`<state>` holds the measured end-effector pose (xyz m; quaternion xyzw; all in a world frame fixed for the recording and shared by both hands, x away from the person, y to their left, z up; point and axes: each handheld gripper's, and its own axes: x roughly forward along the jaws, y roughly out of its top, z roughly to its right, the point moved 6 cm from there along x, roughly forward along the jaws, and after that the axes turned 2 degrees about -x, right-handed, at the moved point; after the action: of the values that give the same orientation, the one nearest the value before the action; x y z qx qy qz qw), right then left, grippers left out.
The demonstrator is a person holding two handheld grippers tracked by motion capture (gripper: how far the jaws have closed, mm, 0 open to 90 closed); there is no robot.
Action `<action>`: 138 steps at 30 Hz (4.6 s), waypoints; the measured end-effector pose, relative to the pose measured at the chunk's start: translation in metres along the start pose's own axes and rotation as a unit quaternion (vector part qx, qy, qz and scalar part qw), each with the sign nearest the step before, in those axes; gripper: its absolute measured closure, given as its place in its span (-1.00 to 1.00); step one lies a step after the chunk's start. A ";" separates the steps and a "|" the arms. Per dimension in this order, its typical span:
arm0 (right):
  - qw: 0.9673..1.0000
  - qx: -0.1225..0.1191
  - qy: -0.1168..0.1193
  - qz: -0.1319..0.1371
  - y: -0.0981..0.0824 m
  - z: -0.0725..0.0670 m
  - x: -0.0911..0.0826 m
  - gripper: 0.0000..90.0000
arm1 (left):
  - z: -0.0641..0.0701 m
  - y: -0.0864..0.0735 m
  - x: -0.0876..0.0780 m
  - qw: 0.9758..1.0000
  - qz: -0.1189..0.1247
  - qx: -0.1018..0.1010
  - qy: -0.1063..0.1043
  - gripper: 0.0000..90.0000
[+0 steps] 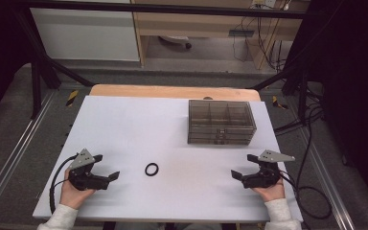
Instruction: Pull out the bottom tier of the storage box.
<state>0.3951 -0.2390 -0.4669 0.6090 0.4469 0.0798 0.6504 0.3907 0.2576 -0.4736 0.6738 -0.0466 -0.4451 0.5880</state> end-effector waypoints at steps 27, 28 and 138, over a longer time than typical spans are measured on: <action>0.997 -0.067 -0.021 -0.021 0.017 -0.012 0.007 -0.99 | 0.000 0.000 -0.001 1.000 0.001 0.001 0.003 -0.94; 0.997 -0.067 -0.021 -0.021 0.017 -0.012 0.007 -0.99 | 0.000 0.000 -0.001 1.000 0.001 0.001 0.003 -0.94; 0.900 -0.396 -0.144 -0.111 0.032 -0.029 0.075 -0.53 | 0.000 0.000 0.003 1.000 -0.010 0.012 0.010 -0.94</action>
<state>0.4330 -0.1616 -0.4712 0.2519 0.3447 0.0886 0.8999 0.3917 0.2559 -0.4753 0.6855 -0.0392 -0.4433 0.5762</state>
